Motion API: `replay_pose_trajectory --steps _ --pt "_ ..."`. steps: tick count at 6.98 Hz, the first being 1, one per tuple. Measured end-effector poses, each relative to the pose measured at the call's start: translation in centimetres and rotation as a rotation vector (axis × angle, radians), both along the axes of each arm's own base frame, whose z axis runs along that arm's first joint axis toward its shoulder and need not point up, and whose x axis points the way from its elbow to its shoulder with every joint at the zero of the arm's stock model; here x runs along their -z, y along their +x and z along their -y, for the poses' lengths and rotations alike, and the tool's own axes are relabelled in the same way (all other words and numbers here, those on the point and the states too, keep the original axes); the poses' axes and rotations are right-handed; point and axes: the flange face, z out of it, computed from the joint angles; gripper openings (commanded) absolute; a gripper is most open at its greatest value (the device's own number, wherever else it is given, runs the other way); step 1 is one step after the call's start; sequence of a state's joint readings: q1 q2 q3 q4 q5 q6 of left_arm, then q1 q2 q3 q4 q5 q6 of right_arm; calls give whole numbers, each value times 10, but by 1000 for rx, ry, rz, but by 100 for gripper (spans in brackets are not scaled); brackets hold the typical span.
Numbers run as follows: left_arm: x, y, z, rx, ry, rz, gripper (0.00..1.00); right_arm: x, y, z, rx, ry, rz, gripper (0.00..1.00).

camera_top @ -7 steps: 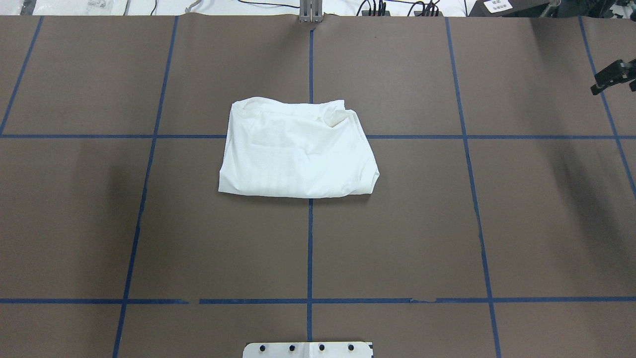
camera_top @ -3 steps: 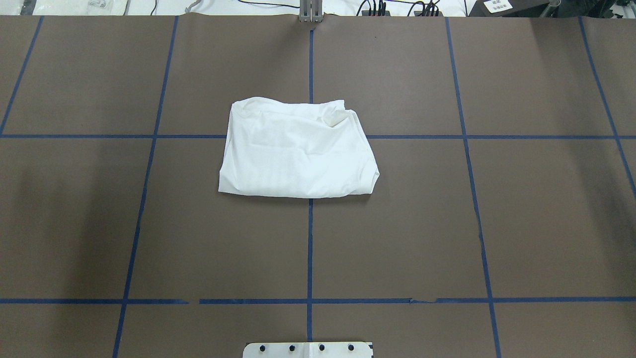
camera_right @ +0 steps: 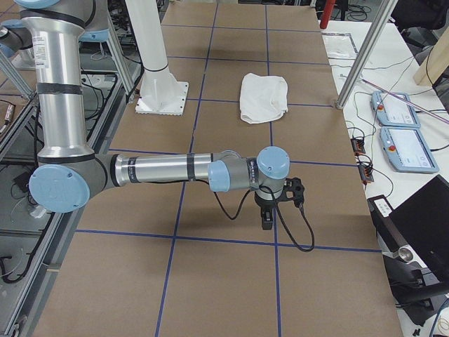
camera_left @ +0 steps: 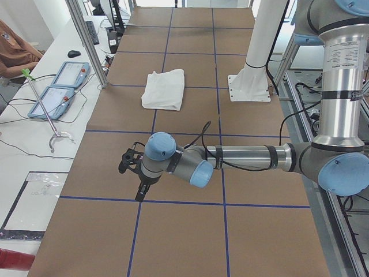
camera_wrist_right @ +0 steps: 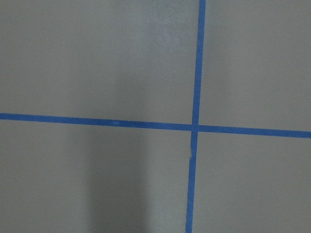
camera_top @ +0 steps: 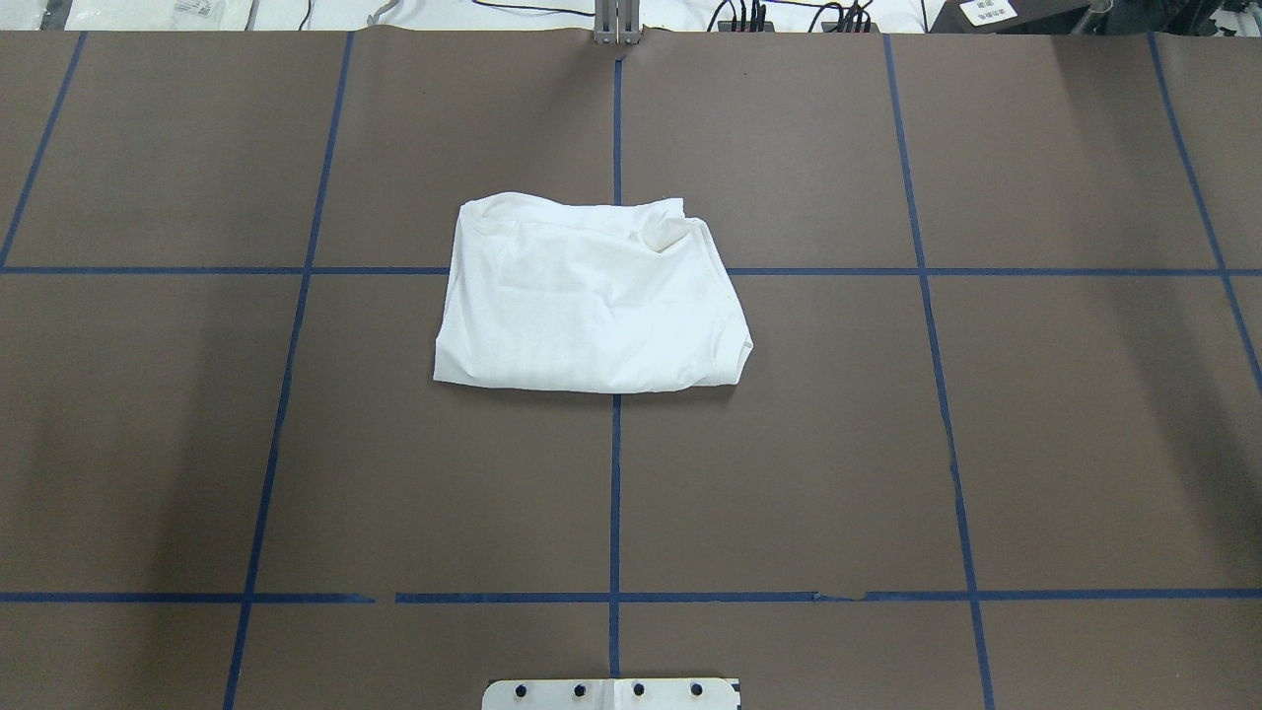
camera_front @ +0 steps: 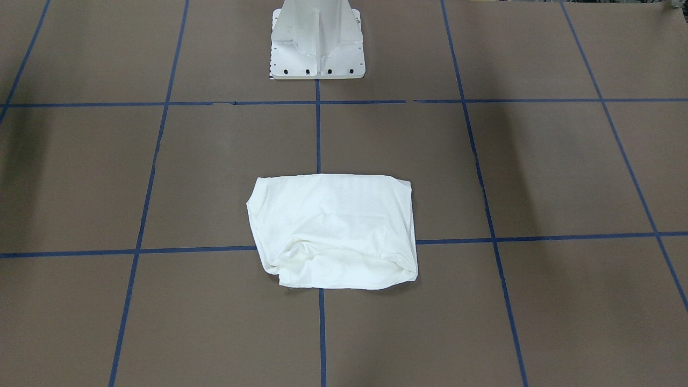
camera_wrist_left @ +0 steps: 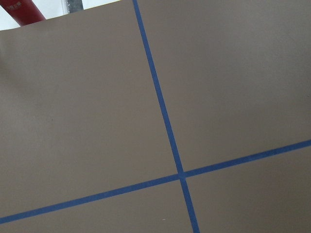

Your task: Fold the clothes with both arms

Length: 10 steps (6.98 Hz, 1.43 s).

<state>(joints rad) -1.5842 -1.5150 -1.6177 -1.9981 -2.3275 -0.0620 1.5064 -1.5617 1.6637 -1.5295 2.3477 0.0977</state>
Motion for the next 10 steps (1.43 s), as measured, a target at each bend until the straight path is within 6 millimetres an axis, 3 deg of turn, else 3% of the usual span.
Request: replay_pose_trajectory --steps 3,10 --pt "12 3 -10 -13 -20 -36 100 1 1 -20 -1 -28 -10 100" --pt "39 1 -13 -4 26 -29 100 -13 1 -27 -12 -62 -9 100"
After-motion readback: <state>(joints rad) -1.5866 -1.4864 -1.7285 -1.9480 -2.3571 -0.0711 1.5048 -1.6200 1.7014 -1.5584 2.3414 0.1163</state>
